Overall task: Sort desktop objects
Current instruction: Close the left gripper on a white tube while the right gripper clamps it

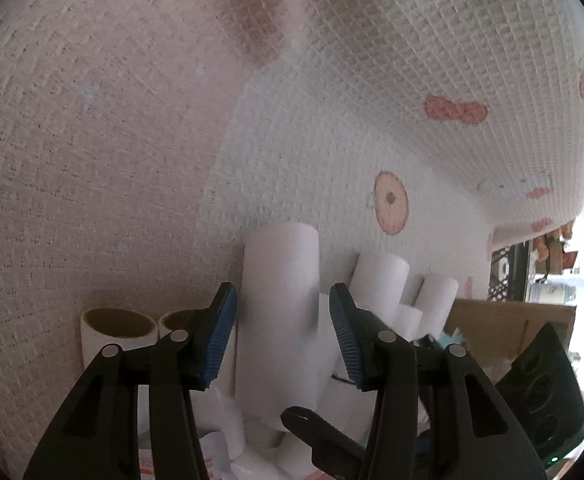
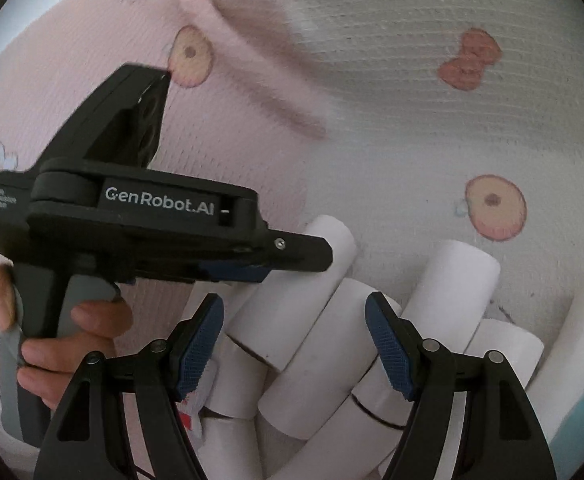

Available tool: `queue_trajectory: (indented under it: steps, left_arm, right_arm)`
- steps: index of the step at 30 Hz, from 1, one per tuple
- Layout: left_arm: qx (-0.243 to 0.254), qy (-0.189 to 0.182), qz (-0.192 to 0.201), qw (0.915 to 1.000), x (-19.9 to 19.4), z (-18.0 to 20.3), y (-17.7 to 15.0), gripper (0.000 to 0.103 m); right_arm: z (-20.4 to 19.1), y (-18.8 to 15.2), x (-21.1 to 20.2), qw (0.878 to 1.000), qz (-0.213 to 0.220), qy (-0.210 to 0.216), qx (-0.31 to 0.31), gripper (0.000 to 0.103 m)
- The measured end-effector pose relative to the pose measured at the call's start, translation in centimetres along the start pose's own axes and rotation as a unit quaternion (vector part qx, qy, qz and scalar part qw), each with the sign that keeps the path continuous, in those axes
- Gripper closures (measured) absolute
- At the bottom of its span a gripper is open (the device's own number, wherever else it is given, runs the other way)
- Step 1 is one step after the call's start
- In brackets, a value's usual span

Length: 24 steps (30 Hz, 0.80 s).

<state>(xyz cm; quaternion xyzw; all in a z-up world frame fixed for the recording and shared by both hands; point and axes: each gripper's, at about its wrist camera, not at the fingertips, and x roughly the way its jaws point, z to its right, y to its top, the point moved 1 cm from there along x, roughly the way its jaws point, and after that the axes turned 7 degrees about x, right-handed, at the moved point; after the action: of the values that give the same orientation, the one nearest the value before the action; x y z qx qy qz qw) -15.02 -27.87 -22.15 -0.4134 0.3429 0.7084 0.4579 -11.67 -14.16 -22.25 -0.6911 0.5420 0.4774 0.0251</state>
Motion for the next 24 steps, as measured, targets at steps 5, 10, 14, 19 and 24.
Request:
queue_trajectory:
  steps: [5, 10, 14, 19, 24]
  left_arm:
    - [-0.017, -0.012, 0.002, 0.9998, 0.1, -0.4, -0.5, 0.057]
    - [-0.055, -0.082, 0.032, 0.9946, -0.9, -0.5, -1.6, 0.058]
    - [-0.030, -0.104, 0.073, 0.9915, -2.8, 0.9, -3.5, 0.058]
    - [0.008, -0.078, 0.091, 0.9928, -3.6, 2.6, -6.4, 0.058]
    - [0.011, -0.106, 0.073, 0.9917, -2.7, 3.4, -8.1, 0.058]
  right_arm:
    - [0.4, 0.2, -0.1, 1.000, -0.005, 0.011, 0.002, 0.032]
    - [1.0, 0.2, -0.7, 1.000, -0.009, 0.024, 0.016, 0.032]
    - [0.9, 0.1, -1.3, 0.998, -0.022, 0.050, 0.027, 0.032]
    - [0.5, -0.4, -3.3, 0.998, -0.024, 0.059, 0.016, 0.032]
    - [1.4, -1.9, -5.0, 0.995, -0.046, 0.082, 0.036, 0.032]
